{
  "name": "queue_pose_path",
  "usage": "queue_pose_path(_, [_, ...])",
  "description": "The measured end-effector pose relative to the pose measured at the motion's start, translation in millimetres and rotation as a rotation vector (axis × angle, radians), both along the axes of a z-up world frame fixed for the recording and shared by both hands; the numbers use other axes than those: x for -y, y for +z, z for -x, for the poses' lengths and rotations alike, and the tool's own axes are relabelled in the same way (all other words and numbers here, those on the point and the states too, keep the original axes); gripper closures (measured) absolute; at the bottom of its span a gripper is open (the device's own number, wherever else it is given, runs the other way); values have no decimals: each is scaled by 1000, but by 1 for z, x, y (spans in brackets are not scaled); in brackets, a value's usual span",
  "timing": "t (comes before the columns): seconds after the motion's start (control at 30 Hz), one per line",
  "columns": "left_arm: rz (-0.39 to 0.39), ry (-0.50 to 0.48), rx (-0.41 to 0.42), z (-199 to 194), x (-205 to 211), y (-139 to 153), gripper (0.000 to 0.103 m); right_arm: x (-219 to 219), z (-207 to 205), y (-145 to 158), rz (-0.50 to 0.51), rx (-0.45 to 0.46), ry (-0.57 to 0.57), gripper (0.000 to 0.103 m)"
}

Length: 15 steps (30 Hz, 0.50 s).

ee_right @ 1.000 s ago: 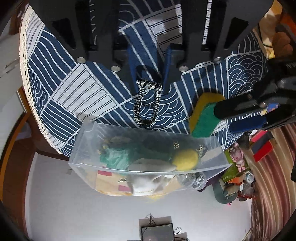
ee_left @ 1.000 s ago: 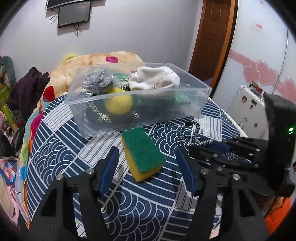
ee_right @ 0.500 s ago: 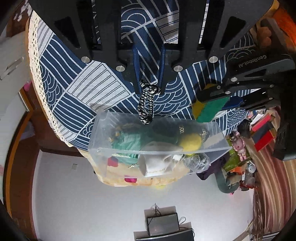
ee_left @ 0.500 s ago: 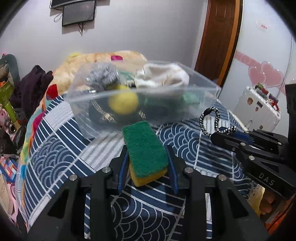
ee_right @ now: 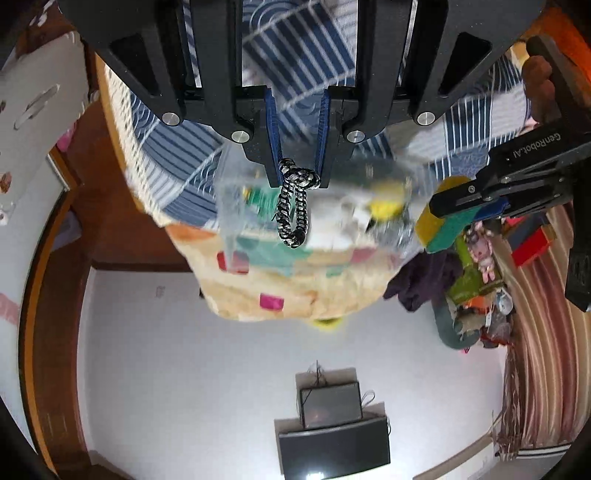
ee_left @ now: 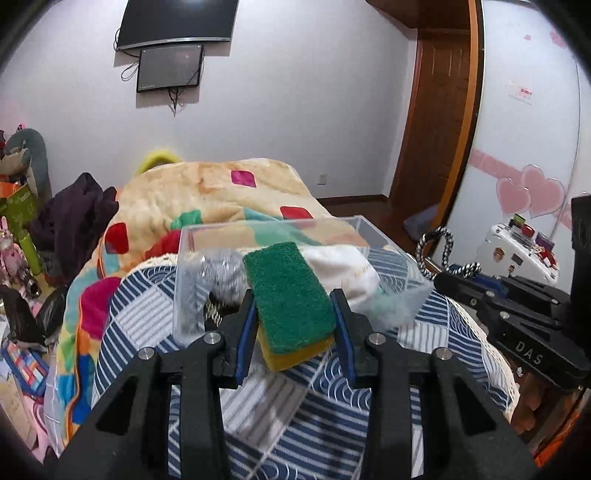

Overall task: Organize soft objects
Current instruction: 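Drop the sponge into the box with the left tool while the right tool drops the bracelet in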

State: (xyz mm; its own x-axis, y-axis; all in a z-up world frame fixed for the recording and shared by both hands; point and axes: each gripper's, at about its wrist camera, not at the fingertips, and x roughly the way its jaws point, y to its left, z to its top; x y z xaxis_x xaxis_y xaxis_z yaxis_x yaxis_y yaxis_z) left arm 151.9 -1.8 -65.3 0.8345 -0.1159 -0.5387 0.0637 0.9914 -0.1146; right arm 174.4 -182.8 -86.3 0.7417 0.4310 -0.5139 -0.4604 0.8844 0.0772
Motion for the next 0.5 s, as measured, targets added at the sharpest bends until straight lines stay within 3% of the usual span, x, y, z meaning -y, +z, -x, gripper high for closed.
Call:
queue_pose_path(0.2, [-20, 7, -32, -30, 5, -9, 65, -9, -25, 3, 2, 4, -23, 87])
queue_pose_path(0.5, [-58, 12, -83, -53, 8, -28, 64, -23, -58, -23, 33, -99, -27, 83])
